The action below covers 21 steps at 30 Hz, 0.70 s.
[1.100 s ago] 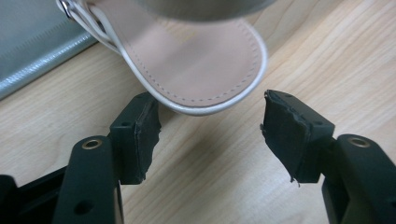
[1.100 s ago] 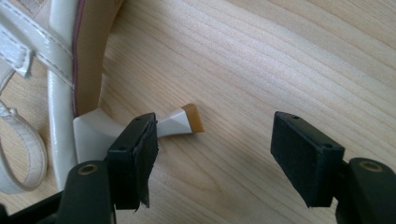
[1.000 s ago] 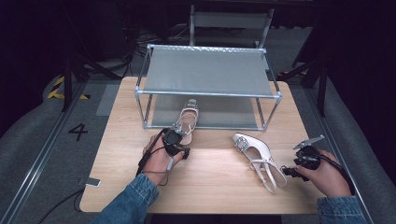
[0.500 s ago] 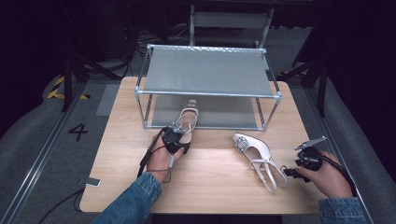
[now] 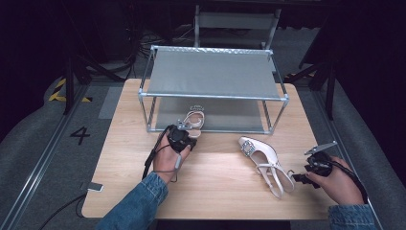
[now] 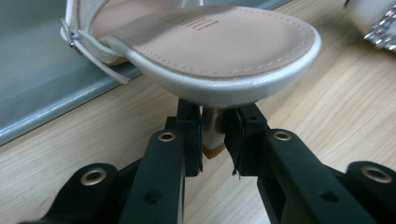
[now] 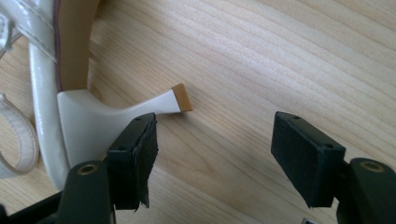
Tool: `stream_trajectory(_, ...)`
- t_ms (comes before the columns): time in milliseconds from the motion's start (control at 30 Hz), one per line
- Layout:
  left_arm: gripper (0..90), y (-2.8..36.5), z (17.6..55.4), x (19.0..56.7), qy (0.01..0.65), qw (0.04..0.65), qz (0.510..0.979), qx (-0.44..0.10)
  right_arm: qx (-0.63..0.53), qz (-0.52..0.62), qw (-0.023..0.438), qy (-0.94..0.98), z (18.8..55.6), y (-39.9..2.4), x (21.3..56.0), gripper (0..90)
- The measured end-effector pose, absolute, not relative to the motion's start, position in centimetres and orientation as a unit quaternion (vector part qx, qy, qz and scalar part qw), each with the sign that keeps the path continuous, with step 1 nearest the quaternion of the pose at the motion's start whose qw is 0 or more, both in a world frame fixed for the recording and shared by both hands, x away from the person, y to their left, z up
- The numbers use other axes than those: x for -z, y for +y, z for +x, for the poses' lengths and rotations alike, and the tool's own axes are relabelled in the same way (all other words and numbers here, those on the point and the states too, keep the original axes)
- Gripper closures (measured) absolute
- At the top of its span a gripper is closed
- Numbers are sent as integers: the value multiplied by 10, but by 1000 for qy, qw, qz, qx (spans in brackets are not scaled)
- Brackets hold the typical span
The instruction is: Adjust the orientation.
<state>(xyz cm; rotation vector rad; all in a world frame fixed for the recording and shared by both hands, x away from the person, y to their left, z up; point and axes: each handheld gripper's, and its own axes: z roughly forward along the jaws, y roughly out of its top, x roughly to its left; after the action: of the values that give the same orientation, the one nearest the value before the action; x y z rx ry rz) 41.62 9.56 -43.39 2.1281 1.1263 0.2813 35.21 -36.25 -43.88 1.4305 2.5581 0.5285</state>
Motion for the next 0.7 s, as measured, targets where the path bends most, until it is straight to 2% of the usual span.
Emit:
stream_trajectory(267,769,88,427,428,432,360,821,-100,-176,484,83,853,348,-367,438,327)
stream_trajectory(700,775,72,466,421,442,368,809,-127,-175,493,81,849,342,-372,441,327)
